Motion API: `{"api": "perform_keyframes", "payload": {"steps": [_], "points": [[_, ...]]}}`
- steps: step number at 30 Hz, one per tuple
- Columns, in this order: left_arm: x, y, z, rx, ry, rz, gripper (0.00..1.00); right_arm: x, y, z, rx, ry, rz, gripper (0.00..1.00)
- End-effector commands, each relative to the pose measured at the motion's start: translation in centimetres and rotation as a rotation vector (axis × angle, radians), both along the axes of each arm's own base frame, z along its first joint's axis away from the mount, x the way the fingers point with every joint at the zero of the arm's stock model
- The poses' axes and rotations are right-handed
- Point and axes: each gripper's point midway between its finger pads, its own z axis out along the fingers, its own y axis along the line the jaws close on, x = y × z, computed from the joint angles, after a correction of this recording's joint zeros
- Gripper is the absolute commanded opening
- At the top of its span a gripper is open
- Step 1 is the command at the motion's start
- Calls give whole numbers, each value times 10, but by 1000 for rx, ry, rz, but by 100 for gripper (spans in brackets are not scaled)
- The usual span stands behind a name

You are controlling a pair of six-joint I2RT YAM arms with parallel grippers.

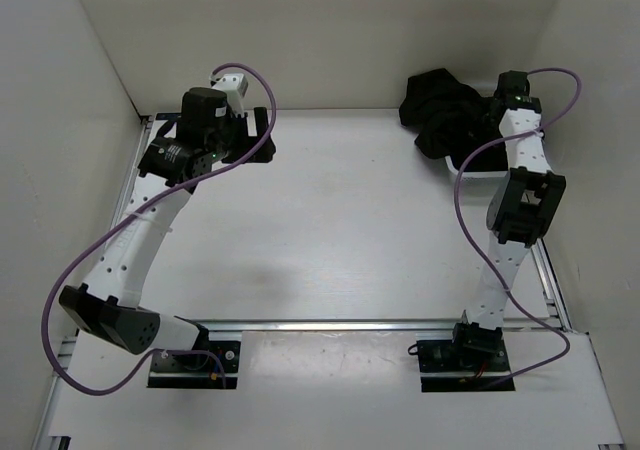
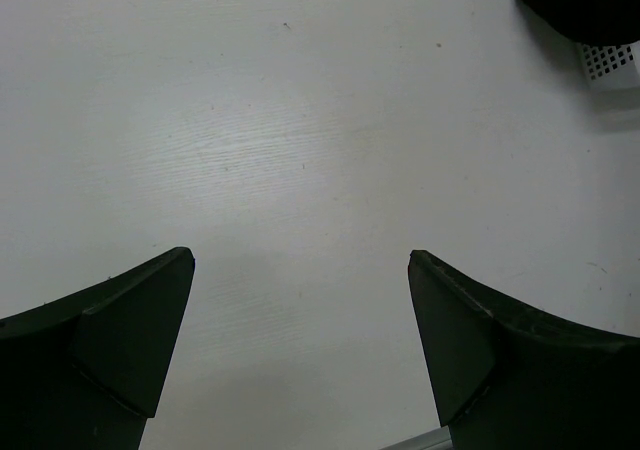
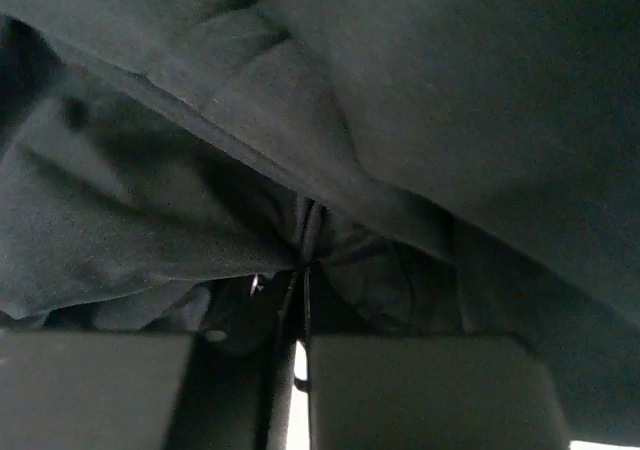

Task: Fold and stack the trousers
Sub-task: Grab the trousers from the pile, then move the trousers to the center of the board

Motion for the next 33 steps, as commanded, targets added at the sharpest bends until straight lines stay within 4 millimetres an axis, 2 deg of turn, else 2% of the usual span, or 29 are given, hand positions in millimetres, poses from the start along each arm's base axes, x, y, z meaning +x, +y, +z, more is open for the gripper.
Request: {"api": "perform_keyframes", "payload": {"steps": [1,3,4,6,7,9,10,11,12,13,15,16,17,18,19,20,21,22,23,24,25,26,27,28,29,30,31,32,33], "points": [[1,-2,15,-7,-42,-13,100,16,1,40,-10,-115,23,0],[4,-3,20,-11,-53,-13,100,12,-2,67,-34,-162,10,0],[4,-3,20,-11,-53,-13,100,9,-3,96,-51,-218,4,0],[4,-4,24,-23,-58,-8,100,2,-2,132,-63,-288,3,0],[4,-4,24,-23,-58,-8,100,-8,0,169,-75,-362,3,0],[4,-4,24,-32,-55,-2,100,-20,4,226,-94,-482,23,0],[2,-2,24,-28,-58,5,100,-35,19,266,-96,-570,51,0],[3,1,24,-21,-62,20,100,-44,27,292,-104,-629,78,0],[4,3,20,-18,-53,39,100,-56,42,330,-97,-722,119,0],[1,7,23,-22,-56,59,100,-73,65,362,-100,-799,183,0],[2,15,28,-10,-67,107,100,-100,94,410,-109,-924,264,0],[2,20,30,-6,-69,135,100,-118,127,427,-101,-974,347,0],[3,23,21,23,-34,151,100,-127,143,435,-87,-998,377,0],[7,30,18,43,-17,180,100,-136,181,435,-53,-1006,472,0],[10,33,28,50,-30,199,100,-153,199,445,-28,-1034,518,0],[17,36,20,82,-2,220,100,-156,221,437,-10,-1016,574,0],[16,44,17,128,15,249,100,-166,262,423,35,-981,662,0],[21,49,29,130,-15,266,100,-176,283,414,50,-959,697,0],[22,52,29,141,-13,279,100,-182,303,401,51,-929,742,0],[23,56,33,136,-22,290,100,-206,345,390,88,-901,838,0],[26,65,36,128,-26,312,100,-208,370,355,75,-816,882,0],[27,69,41,116,-33,318,100,-209,384,332,33,-762,877,0],[28,74,41,116,-33,332,100,-232,409,313,25,-714,917,0],[29,75,44,103,-37,329,100,-235,420,288,3,-655,929,0],[27,85,49,98,-48,351,100,-239,427,248,-32,-565,943,0],[24,87,50,91,-48,352,100,-243,430,227,-18,-506,915,1],[22,91,49,82,-47,366,100,-248,430,212,-9,-463,918,6],[20,97,45,74,-34,389,100,-248,423,183,-24,-389,899,24],[20,98,46,64,-40,389,100,-252,418,185,-19,-399,897,61]]}}
